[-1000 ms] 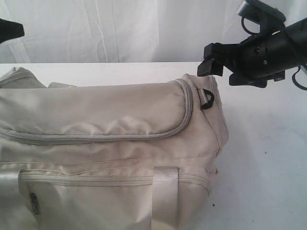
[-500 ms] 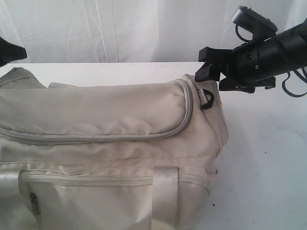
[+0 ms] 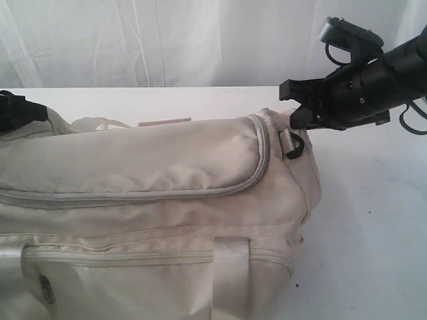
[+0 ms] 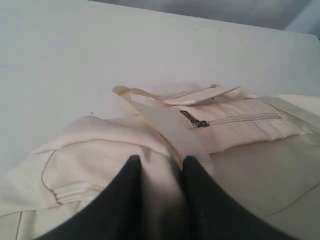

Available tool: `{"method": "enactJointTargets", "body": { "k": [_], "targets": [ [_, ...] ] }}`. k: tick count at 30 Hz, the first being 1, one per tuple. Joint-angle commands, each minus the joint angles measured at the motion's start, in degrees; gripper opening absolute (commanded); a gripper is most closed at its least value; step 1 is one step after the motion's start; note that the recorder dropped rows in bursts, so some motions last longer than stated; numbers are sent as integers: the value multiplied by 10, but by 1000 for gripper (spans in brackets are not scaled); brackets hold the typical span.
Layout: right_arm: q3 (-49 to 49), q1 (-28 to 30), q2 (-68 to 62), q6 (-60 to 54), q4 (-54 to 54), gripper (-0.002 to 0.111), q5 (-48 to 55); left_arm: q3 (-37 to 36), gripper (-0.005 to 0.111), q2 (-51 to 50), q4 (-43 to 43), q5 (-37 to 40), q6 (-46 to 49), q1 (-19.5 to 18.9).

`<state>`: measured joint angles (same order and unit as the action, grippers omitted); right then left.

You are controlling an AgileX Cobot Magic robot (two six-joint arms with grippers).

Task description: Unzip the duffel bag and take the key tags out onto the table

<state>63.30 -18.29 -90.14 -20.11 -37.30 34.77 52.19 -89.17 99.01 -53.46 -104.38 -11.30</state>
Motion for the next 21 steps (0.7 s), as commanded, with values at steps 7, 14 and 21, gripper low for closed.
{"method": "enactJointTargets", "body": {
  "k": [7, 14, 21],
  "targets": [
    [1, 81, 67, -17, 111, 0, 65, 6, 0, 93, -29, -25, 33, 0],
    [0, 116, 65, -17, 133, 0, 78, 6, 0, 146, -19, -1, 33, 0],
    [0, 116, 30, -29, 141, 0, 98, 6, 0, 176, -12, 40, 25, 0]
  ]
}}
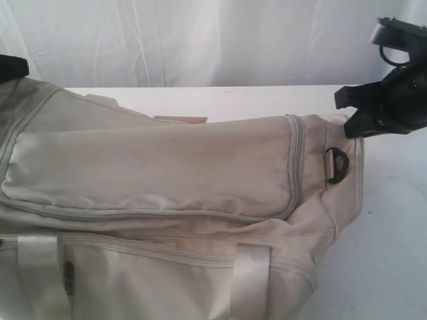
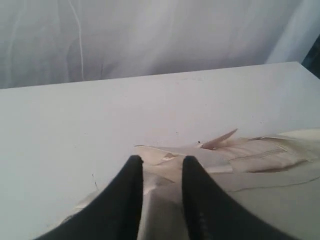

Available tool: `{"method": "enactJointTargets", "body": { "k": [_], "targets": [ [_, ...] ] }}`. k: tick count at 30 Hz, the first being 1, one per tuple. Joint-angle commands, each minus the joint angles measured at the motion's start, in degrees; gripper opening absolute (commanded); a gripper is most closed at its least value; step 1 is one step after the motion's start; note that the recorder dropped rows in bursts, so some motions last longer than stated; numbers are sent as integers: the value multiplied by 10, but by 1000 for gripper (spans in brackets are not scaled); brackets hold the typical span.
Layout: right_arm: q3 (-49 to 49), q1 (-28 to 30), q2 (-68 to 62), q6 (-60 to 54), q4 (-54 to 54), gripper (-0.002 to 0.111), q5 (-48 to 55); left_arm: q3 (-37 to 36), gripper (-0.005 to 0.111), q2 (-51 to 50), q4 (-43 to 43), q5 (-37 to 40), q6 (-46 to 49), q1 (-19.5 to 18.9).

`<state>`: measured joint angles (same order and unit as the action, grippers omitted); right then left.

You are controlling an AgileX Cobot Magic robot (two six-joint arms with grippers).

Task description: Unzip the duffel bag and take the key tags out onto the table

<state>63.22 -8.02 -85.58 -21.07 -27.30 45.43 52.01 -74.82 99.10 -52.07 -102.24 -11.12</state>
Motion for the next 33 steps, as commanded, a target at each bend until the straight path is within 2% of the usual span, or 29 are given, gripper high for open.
{"method": "enactJointTargets", "body": {
  "k": [1, 8, 16, 19, 22, 25, 27, 29, 30, 33],
  "targets": [
    [1, 13, -21, -23, 41, 0, -6, 8, 0, 35, -13, 29, 3, -2],
    [1, 13, -36, -23, 47, 0, -7, 7, 0, 42, 8, 104, -41, -2],
    [1, 13, -38, -23, 80, 0, -21, -23, 0, 42, 8, 115, -55, -42],
    [1, 13, -38, -13, 58, 1, -24, -29, 0, 42, 8, 112, -68, -43],
    [1, 13, -37, -14, 7, 10, -24, -29, 0, 42, 8, 83, -68, -43],
    [2, 13, -30, -27, -35, 29, -19, -29, 1, 42, 8, 66, -68, -43],
    [7, 13, -25, -28, -54, 44, -17, -29, 8, 42, 8, 60, -68, -43],
    [18, 13, -16, -28, -60, 58, -19, -29, 22, 42, 8, 53, -68, -43],
    [24, 12, -12, -28, -70, 61, -21, -29, 31, 42, 8, 51, -68, -43],
    [39, 12, 7, -72, -122, 61, -25, -25, 56, 42, -3, 34, -52, -43]
  ]
}}
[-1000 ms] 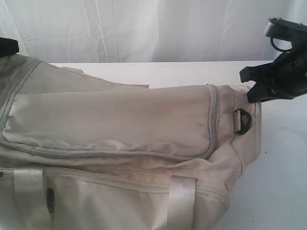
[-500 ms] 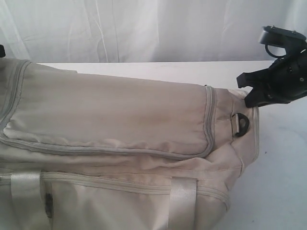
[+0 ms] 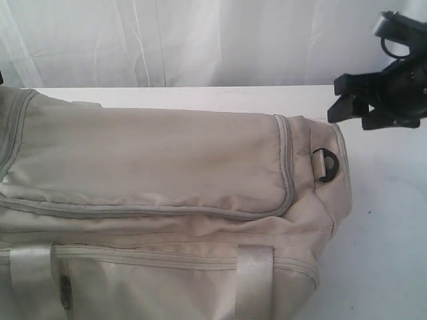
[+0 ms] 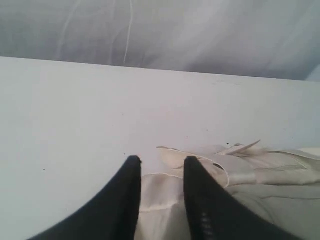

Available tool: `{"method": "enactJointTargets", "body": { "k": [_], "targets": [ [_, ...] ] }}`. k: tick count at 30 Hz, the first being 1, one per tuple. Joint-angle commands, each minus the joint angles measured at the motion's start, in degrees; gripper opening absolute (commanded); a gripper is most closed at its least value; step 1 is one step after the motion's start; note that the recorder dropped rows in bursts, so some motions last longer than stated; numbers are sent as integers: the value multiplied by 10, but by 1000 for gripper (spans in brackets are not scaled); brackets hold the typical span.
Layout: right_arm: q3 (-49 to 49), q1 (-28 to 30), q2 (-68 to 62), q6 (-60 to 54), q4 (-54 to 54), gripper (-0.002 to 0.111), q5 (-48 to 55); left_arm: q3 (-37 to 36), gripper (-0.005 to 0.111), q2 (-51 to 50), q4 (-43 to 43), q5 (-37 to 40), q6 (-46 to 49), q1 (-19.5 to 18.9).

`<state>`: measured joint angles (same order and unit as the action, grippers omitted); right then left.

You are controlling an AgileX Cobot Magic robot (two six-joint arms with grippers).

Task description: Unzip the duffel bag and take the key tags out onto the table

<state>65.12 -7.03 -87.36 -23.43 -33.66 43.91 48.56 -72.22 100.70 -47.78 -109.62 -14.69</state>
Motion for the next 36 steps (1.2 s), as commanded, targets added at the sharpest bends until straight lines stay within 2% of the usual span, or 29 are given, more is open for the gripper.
{"method": "enactJointTargets", "body": {
  "k": [1, 3, 6, 8, 11, 15, 19, 21, 28, 32, 36],
  "targets": [
    [23, 1, 29, -74, -85, 60, -7, 9, 61, 16, -42, -20, 33, -8],
    [30, 0, 32, -139, -138, 60, 1, 9, 67, 16, -97, -65, 70, -8],
    [36, -15, 26, -159, -158, 60, 2, 9, 67, 16, -151, -133, 111, 1],
    [37, -30, 15, -170, -158, 59, -3, 9, 67, 16, -156, -135, 111, 23],
    [37, -65, -6, -219, -158, 53, -2, 9, 65, 13, -151, -108, 111, 83],
    [37, -105, -31, -282, -155, 43, -3, 9, 64, -2, -157, -29, 143, 181],
    [37, -118, -42, -289, -115, 33, 22, 9, 64, -28, -168, 39, 168, 268],
    [35, -118, -42, -277, -83, 28, 61, 9, 64, -43, -186, 64, 184, 298],
    [35, -118, -42, -173, 20, 20, 142, 9, 64, -101, -298, 81, 227, 339],
    [35, -118, -42, -149, 28, 19, 183, 9, 64, -131, -304, 79, 227, 349],
    [37, -118, -40, -149, -3, 19, 180, 9, 64, -157, -286, 57, 227, 349]
  ]
}}
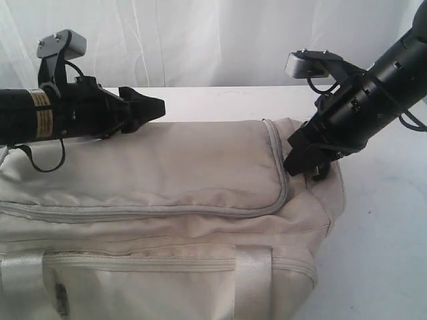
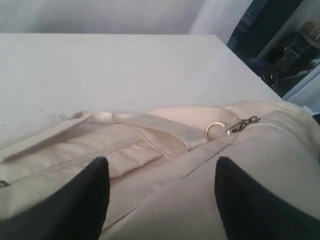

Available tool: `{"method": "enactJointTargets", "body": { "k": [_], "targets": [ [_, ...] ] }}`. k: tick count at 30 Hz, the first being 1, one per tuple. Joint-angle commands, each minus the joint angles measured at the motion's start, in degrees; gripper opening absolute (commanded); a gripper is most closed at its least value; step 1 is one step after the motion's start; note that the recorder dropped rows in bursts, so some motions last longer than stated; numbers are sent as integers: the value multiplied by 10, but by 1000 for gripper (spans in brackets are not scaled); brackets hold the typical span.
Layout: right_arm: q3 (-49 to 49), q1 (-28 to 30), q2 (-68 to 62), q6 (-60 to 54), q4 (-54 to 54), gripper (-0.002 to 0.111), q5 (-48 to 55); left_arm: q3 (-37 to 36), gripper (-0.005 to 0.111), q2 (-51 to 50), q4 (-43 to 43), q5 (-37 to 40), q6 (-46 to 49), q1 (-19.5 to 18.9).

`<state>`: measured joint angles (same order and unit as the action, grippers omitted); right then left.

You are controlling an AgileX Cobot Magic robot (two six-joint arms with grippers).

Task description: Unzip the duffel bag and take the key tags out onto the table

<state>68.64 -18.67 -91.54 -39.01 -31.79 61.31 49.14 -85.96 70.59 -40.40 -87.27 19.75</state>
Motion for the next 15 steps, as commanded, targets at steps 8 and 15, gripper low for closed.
{"method": "enactJointTargets", "body": {
  "k": [8, 15],
  "targets": [
    [43, -1, 27, 9, -46, 19, -189, 3, 61, -24, 151, -82, -44, 4],
    [60, -7, -4, 10, -71, 28, -109, 3, 56, -24, 150, -174, -34, 4]
  ]
}}
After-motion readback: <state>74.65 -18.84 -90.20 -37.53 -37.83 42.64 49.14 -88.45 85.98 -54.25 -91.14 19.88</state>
